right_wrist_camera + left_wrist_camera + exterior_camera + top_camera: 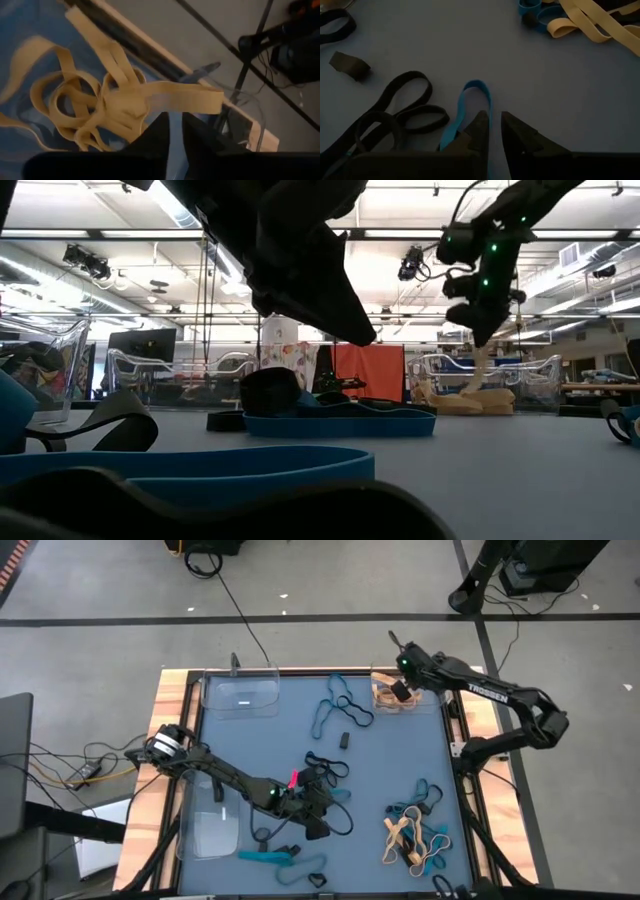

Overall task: Sort rubber bands into baskets
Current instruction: Put the yellow rubber band into the top right transparent bin

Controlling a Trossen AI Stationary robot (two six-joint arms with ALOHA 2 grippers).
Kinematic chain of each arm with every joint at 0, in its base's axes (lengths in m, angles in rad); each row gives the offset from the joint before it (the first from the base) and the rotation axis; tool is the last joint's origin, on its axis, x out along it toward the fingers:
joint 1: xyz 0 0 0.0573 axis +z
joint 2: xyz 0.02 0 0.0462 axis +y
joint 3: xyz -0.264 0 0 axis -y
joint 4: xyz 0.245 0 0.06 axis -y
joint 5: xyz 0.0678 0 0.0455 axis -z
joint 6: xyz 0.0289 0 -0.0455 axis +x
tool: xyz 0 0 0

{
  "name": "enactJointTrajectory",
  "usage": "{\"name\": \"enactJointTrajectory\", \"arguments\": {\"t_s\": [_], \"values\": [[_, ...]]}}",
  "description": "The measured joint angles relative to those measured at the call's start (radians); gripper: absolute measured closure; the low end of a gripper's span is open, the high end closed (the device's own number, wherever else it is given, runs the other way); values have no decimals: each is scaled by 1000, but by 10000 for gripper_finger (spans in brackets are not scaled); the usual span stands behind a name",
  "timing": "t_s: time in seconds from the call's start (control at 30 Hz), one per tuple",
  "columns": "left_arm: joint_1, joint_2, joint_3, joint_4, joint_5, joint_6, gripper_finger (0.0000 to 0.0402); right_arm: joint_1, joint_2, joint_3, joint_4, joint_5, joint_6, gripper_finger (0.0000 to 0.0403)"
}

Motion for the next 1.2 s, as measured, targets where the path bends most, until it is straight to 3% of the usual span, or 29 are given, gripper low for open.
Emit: {"name": "enactJointTrajectory", "arguments": {"t_s": [0.3,0.47,0.7,1.0,1.2], "values": [[2,0,-1,27,0,10,349,9,-26,0,-42,-2,27,225],[4,0,-2,39,0,36,349,48,-90,1,-135,-127,71,184],[4,0,-2,91,0,112,349,232,-201,-92,-201,-286,198,184],[3,0,-2,97,0,118,349,612,-370,-242,-216,-399,470,209],[3,0,-2,104,9,147,349,832,-415,-289,-233,-466,553,216]]}}
